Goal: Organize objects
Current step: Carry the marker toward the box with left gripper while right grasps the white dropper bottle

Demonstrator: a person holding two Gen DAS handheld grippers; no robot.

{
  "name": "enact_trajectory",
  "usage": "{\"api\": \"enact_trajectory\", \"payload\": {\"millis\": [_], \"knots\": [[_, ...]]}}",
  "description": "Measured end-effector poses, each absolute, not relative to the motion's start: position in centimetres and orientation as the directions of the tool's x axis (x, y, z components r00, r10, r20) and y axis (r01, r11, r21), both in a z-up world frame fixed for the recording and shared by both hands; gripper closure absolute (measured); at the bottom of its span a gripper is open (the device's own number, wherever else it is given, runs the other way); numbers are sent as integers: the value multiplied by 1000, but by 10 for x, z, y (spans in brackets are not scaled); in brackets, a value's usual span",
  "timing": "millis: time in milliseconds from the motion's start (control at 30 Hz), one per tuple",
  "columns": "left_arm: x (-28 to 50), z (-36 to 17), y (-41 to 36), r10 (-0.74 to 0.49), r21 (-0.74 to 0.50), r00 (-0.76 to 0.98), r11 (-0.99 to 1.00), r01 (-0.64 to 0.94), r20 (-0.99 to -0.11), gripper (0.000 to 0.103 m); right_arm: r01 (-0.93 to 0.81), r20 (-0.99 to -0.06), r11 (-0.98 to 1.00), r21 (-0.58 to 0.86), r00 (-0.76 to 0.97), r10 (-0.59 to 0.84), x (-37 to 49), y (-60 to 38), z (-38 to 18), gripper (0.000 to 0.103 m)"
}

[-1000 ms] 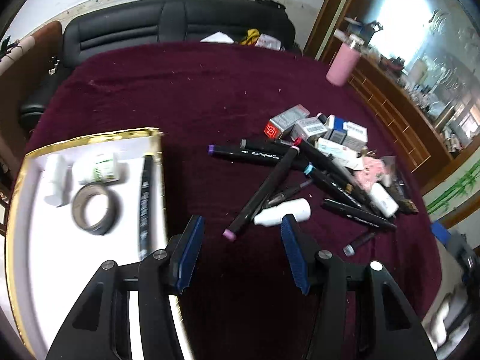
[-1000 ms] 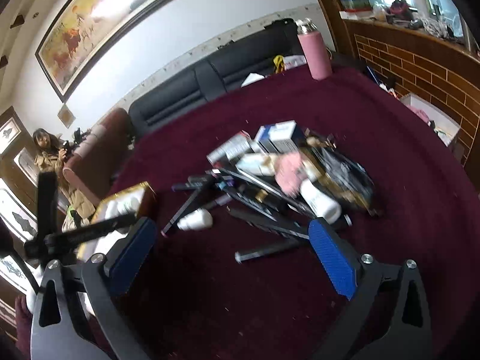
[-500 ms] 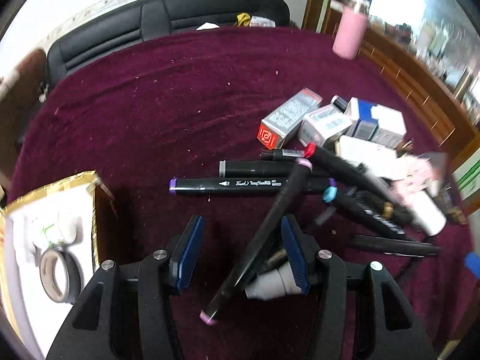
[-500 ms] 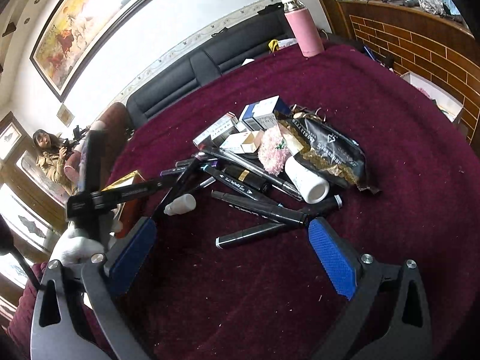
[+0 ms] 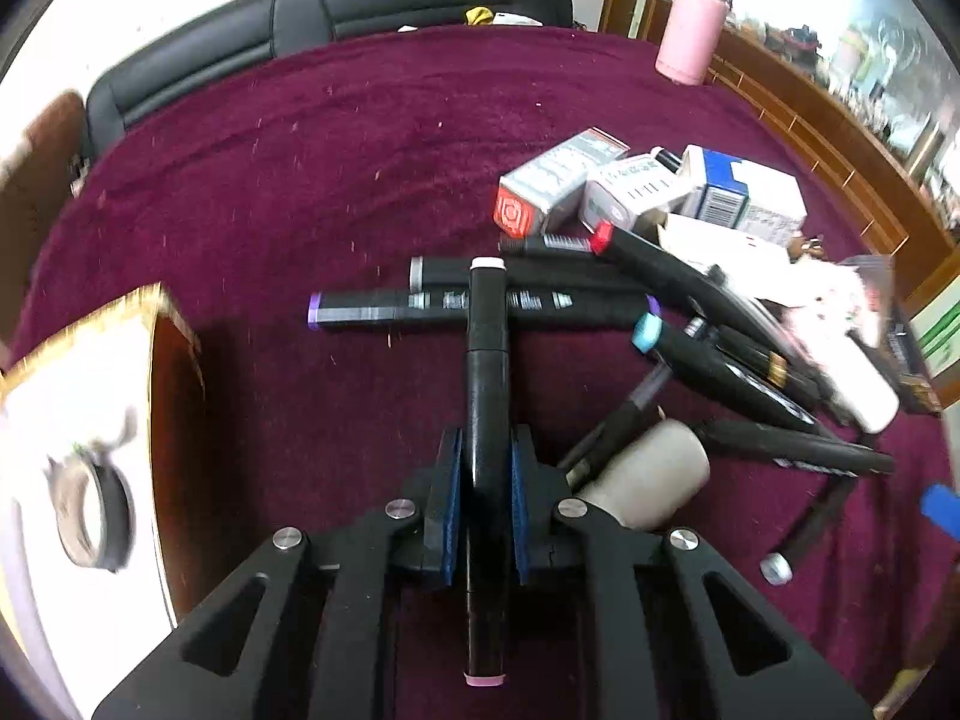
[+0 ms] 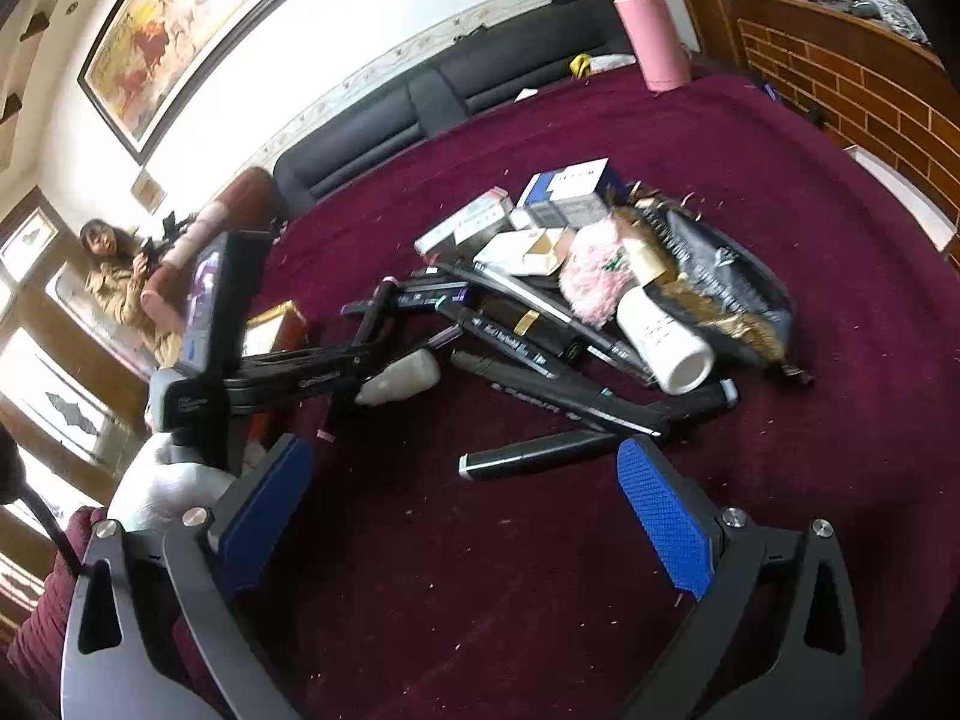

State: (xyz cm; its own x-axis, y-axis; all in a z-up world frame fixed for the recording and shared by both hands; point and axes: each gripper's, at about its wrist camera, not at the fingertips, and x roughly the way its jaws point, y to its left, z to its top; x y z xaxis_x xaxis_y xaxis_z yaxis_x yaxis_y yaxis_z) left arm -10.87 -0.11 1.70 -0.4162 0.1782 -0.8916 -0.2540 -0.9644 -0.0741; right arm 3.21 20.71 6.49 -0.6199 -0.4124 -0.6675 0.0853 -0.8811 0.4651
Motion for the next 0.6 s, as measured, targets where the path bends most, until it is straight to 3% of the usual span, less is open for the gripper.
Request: {"api": "enact_trajectory", "payload": {"millis": [133,300,367,500,567,600], "knots": [[-88,23,-22,289,-224,-392,-953,-203,-874,92,101,-686,-885,454,-595,-419,27,204,63,1],[-44,42,-32,336,-268,-427,-940,-211,-840,92,128,-735,-898,422,-532,-421,18,190,60,4],[-27,49,-31,363,-289,-436,-930,-229,-823,92,82,-786,-920,382,-494,-370,15,186,51,10],[-12,55,-30,380,-295,-455,-923,-249,-805,92,-58,-831,-899,433,-411,-374,6,193,27,30],[-6,58,-35,381,-295,-470,-923,-248,-796,92,-96,-849,-903,419,-393,-353,3,193,24,48],[-4,59,-38,385,-300,-475,-921,-247,-791,92,-64,-839,-901,428,-398,-370,3,186,29,48]]}}
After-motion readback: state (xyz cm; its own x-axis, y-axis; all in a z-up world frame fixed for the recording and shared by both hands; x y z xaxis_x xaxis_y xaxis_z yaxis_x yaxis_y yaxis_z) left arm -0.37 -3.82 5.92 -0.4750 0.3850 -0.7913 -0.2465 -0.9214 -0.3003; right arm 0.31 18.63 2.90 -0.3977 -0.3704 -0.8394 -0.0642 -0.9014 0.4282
